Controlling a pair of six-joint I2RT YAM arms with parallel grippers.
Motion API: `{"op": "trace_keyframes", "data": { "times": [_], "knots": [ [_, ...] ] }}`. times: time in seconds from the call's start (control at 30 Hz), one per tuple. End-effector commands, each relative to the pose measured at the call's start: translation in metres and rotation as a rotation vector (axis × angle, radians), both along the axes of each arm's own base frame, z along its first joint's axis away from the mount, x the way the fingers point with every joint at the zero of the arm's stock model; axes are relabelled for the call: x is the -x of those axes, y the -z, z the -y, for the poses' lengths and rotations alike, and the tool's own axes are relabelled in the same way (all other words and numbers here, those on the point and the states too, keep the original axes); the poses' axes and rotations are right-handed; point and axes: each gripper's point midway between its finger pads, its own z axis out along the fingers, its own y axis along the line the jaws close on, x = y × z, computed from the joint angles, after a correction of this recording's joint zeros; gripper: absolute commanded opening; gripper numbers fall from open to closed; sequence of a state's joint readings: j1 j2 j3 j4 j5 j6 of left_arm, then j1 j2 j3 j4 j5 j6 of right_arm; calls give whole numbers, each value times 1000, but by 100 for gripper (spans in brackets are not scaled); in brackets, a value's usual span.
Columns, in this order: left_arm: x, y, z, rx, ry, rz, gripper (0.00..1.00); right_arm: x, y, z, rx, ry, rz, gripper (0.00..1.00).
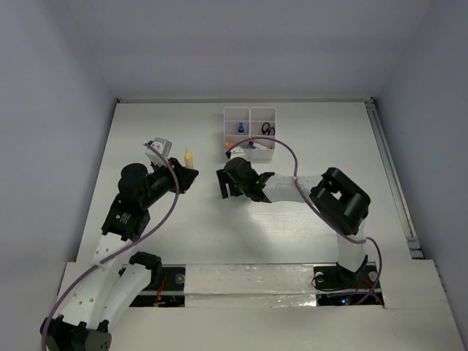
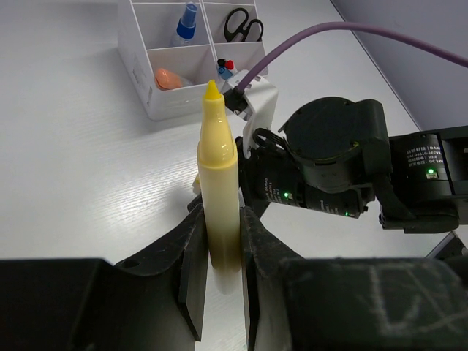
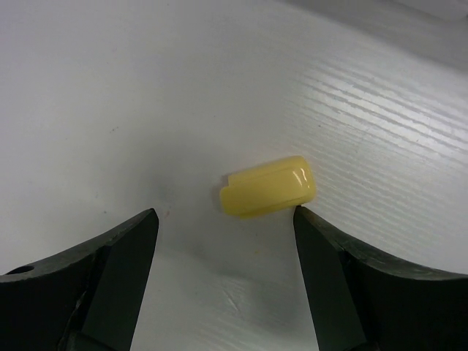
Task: Sort the stationery into containers
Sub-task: Move the pen cap to the center of the board, then close the pen cap on the pen.
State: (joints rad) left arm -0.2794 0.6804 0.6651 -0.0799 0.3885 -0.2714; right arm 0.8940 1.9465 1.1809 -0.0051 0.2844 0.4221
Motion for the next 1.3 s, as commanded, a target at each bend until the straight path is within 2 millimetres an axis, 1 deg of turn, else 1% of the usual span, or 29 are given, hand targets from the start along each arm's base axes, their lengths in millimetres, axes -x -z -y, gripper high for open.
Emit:
{"op": "trace_keyframes", "data": {
  "times": [0.0,0.03,0.07,0.1,0.17,0.27,0.33,0.37,0.53,0.57,0.6,0.67,0.7,0.77,0.8,0.87,0.9,0.97,1.0,1.03,1.07,1.1,1.13,1.17,1.2,1.23,1.27],
  "knots": [
    [-2,-19,0,17,1,58,0,-5,17,11,79,11,-31,80],
    [-2,-21,-1,17,-2,61,0,-8,16,8,77,9,-29,80],
    [-2,-20,-1,16,-2,60,0,-8,17,7,83,3,-32,80],
    [-2,-20,-1,17,-2,61,0,-12,18,10,85,12,-33,79],
    [-2,-21,0,18,1,63,0,-14,21,7,95,9,-43,77],
    [-2,-21,0,18,-1,64,0,-17,24,7,110,18,-40,66],
    [-1,-21,-1,18,-1,64,0,-18,27,7,120,19,-43,65],
    [-2,-21,-1,18,-1,64,0,-22,28,11,129,29,-44,65],
    [-1,-21,-1,18,-1,66,0,-26,28,9,140,30,-39,58],
    [-1,-21,-1,18,-1,66,0,-26,28,9,142,29,-42,54],
    [-1,-21,0,18,1,64,0,-27,27,8,140,33,-40,45],
    [-1,-21,0,18,1,64,0,-27,26,9,146,36,-43,45],
    [-1,-21,-1,18,-1,64,0,-30,26,12,146,46,-45,45],
    [-1,-21,0,19,1,65,0,-30,25,11,140,42,-46,43],
    [-1,-21,-1,18,-1,66,0,-30,25,11,140,43,-48,39],
    [-1,-22,-1,19,-1,67,0,-29,23,11,136,43,-47,34],
    [-1,-21,0,19,1,65,0,-30,22,10,130,46,-42,22],
    [-1,-21,0,20,1,65,0,-32,18,10,121,53,-32,12],
    [-1,-21,0,20,2,63,0,-34,9,8,104,55,-16,8],
    [-1,-20,0,19,2,62,0,-35,2,7,88,57,-2,8],
    [-1,-20,1,20,7,60,0,-39,-10,2,54,59,28,7],
    [-1,-18,2,19,13,54,0,-40,-31,2,13,59,61,7],
    [-2,-17,2,18,13,51,0,-40,-45,0,-18,55,85,7],
    [-1,-16,4,19,25,46,0,-42,-65,-5,-71,47,123,6],
    [-3,-12,5,18,32,30,0,-39,-75,-2,-92,43,136,4],
    [-3,-10,7,18,42,20,0,-40,-115,-5,-175,39,203,3],
    [-3,-8,8,17,47,14,0,-41,-140,-9,-236,31,251,3]
  ]
}}
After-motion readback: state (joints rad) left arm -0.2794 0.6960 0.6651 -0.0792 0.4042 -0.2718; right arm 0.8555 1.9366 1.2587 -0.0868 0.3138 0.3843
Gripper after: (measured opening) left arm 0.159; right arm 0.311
